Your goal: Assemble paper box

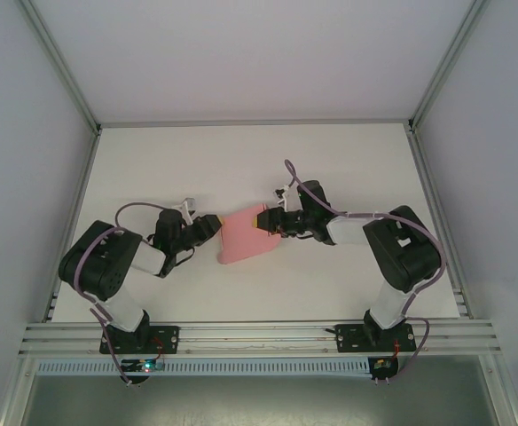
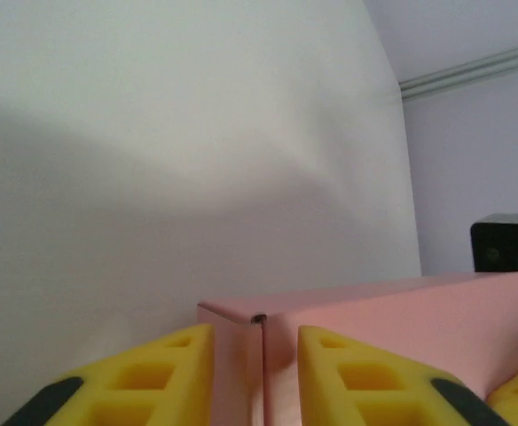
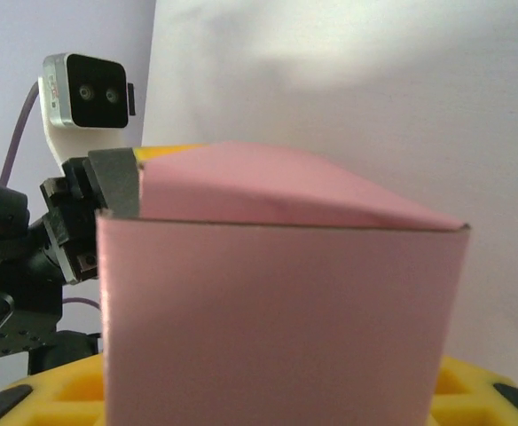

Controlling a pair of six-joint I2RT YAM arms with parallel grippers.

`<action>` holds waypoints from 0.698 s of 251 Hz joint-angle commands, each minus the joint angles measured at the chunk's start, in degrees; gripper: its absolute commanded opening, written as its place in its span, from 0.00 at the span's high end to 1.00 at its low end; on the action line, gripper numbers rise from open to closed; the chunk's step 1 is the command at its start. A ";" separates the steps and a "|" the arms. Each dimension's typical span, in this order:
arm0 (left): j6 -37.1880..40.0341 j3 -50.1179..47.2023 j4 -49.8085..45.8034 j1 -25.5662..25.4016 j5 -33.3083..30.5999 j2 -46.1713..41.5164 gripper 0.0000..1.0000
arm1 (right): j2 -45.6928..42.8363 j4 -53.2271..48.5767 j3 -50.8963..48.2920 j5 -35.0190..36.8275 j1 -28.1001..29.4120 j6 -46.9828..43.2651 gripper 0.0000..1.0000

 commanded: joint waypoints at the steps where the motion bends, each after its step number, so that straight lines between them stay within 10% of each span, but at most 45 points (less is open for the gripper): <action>1: 9.30 4.97 -11.19 0.21 -0.17 -7.14 0.30 | -4.51 -1.00 -1.15 0.62 -0.65 -1.20 0.54; 13: 15.13 7.14 -17.92 -0.41 -1.58 -11.46 0.00 | -5.62 -1.28 -1.57 0.91 -0.98 -1.07 0.54; 64: 52.92 17.28 -48.42 -13.40 -14.23 -28.67 0.00 | -10.84 -4.50 -2.34 1.45 -3.79 1.29 0.54; 124: 84.38 23.50 -67.15 -23.44 -0.70 -31.45 0.00 | -15.22 -21.08 3.02 3.84 -7.98 4.31 0.53; 175: 90.43 28.16 -66.80 -29.25 -18.83 -23.88 0.00 | -18.07 -24.72 4.68 0.67 -10.03 11.08 0.53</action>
